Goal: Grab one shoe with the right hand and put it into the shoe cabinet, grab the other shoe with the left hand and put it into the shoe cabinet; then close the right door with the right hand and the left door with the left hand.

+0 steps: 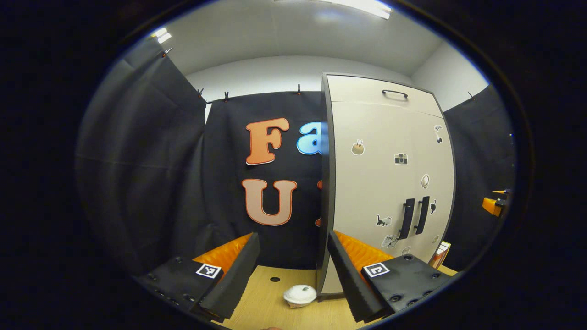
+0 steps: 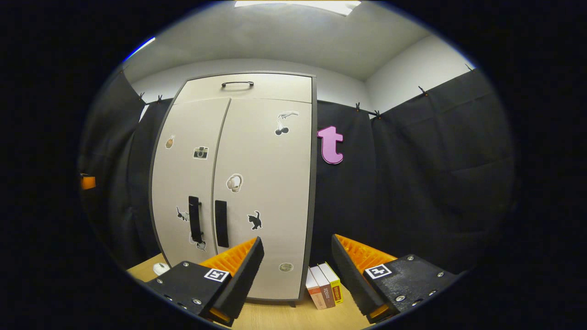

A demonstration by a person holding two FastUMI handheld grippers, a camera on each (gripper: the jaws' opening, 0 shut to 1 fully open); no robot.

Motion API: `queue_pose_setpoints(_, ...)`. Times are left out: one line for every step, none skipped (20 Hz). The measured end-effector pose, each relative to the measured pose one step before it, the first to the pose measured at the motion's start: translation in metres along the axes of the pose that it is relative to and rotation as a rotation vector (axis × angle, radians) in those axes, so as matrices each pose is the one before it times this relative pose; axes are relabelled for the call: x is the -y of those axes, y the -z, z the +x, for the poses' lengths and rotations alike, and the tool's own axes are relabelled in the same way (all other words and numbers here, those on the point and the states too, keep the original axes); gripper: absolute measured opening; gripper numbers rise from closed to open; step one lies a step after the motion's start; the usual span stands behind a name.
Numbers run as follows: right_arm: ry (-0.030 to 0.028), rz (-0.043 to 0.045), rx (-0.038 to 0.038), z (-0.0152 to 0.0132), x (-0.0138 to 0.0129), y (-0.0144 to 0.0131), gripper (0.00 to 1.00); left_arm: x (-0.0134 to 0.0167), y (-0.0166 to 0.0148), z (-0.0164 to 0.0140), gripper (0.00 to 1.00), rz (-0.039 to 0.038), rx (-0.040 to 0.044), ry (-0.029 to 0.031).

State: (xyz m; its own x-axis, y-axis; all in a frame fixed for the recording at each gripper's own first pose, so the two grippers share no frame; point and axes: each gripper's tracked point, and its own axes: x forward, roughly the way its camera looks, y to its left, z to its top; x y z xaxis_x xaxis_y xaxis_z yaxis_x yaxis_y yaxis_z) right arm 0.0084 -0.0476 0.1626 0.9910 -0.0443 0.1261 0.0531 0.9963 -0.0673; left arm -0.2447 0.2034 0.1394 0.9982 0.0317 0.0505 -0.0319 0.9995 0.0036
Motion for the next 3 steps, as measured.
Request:
queue_pose_setpoints(0.00109,-0.00077,-0.00004,-0.00078,-0.00138,-0.00083,0.92,-0.00059,0.00071,0.00006,0.96,0.00004,-0.00300,0.00189)
queue_pose_setpoints(0.00279,-0.00258,-0.00038,-0.00135,-0.00050,0.00011,0.92,-0.00053,0.00059,0.00094,0.96,-0.00128,-0.00262,0.00206)
queue_pose_setpoints(0.00303,-0.00255,0.00012,-0.00087,-0.00014,-0.00057,0.92,0.00025,0.00286,-0.00008,0.96,-0.00105,-0.00205,0.00261)
